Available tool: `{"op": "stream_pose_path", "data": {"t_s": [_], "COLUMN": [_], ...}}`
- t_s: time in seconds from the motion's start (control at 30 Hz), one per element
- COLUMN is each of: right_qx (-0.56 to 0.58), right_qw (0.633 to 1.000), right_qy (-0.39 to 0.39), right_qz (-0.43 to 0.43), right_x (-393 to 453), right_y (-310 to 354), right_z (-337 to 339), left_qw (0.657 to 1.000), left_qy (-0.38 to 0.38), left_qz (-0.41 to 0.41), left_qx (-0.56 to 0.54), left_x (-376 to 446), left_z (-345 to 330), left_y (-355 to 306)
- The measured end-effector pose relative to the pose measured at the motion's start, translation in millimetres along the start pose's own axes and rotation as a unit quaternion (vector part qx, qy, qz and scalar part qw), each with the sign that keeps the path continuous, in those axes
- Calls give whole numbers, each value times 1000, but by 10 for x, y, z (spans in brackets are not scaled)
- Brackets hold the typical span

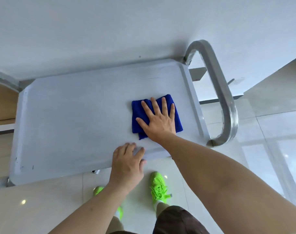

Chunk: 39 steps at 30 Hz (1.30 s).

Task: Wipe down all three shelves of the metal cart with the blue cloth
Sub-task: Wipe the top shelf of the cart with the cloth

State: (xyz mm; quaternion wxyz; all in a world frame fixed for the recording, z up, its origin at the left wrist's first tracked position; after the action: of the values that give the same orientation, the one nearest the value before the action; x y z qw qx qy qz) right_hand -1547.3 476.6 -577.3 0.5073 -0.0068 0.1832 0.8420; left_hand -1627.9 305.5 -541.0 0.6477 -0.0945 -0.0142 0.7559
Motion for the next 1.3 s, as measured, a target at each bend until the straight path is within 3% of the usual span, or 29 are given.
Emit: {"op": "stream_pose_path", "data": {"t_s": [0.23, 0.5, 0.63, 0.8, 0.97, 1.3], "right_qx": [-2, -1, 9, 23, 12, -15], "right_qw": [998, 988, 981, 975, 982, 995], "right_qy": [-28, -39, -34, -44, -35, -1], "right_qz": [-64, -146, -190, -217, -186, -98], "right_x": [-128, -681, -967, -1135, -1140, -1078], "right_y": [-550, -649, -577, -230, 303, 1776], "right_z": [124, 96, 31, -127, -300, -777], "left_qw": [1000, 997, 998, 999, 995, 984], "left_qy": [-1, 2, -3, 17, 74, 6], "left_qz": [1, 30, 7, -11, -36, 174], "left_qx": [-11, -72, -60, -32, -53, -34], "left_x": [26, -10, -11, -2, -218, -1266], "left_z": [-12, -10, -23, -30, -50, 102], "left_y": [5, -22, 18, 61, 359, 1866]}}
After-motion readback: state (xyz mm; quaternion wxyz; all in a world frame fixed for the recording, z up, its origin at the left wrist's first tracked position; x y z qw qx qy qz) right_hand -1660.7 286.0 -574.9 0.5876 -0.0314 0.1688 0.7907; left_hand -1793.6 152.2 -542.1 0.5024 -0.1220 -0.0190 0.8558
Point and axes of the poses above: each hand's wrist, its own x-axis towards the middle knuckle, its own z-axis out of the back of the hand, y = z × x, the point moved 2 cm from there along x, towards the middle knuckle, and after that the axes turned 5 degrees about x, right-handed, at the moved point
